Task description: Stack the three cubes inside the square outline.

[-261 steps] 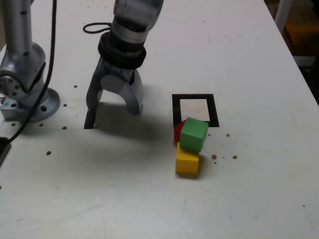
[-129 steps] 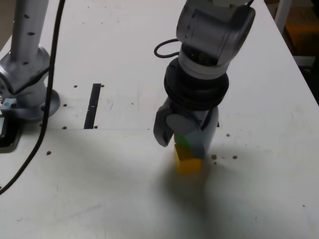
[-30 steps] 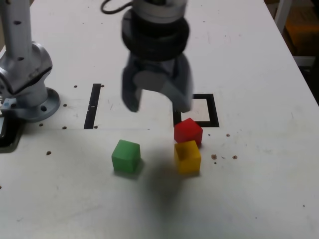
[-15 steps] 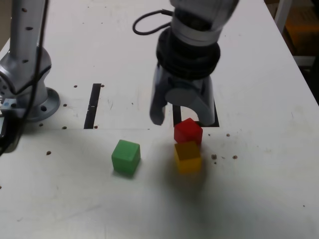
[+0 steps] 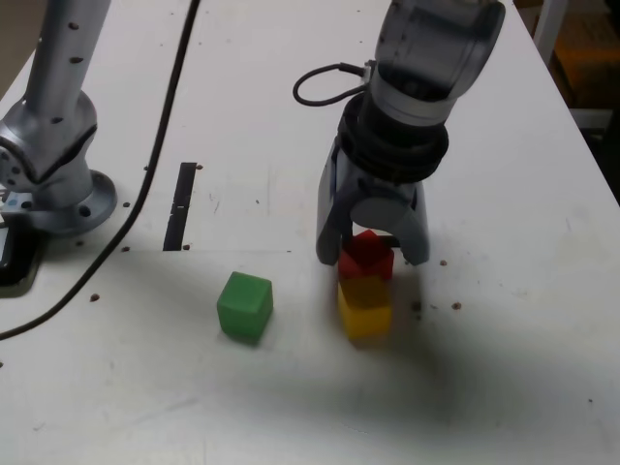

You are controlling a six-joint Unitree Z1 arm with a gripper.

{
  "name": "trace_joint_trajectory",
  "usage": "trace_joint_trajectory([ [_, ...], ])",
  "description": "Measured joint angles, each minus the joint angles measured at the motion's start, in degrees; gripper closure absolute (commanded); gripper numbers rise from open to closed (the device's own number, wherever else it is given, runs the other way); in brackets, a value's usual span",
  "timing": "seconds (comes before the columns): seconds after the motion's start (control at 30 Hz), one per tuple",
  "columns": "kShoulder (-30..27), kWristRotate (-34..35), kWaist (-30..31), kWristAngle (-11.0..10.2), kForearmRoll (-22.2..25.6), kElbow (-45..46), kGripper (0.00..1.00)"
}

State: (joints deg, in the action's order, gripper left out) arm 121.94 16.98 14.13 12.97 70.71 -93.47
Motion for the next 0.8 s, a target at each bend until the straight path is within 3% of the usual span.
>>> trace_joint_trajectory([
  [0.17,1.48,-0.90,-0.99,0.52,-0.86,0.64,0.29],
  [0.5,0.98,-1.65,-1.75,0.33,-4.10,3.53,0.54],
  [0.8,0.89,-1.69,-1.76,-0.63,-5.02,3.89,0.61],
])
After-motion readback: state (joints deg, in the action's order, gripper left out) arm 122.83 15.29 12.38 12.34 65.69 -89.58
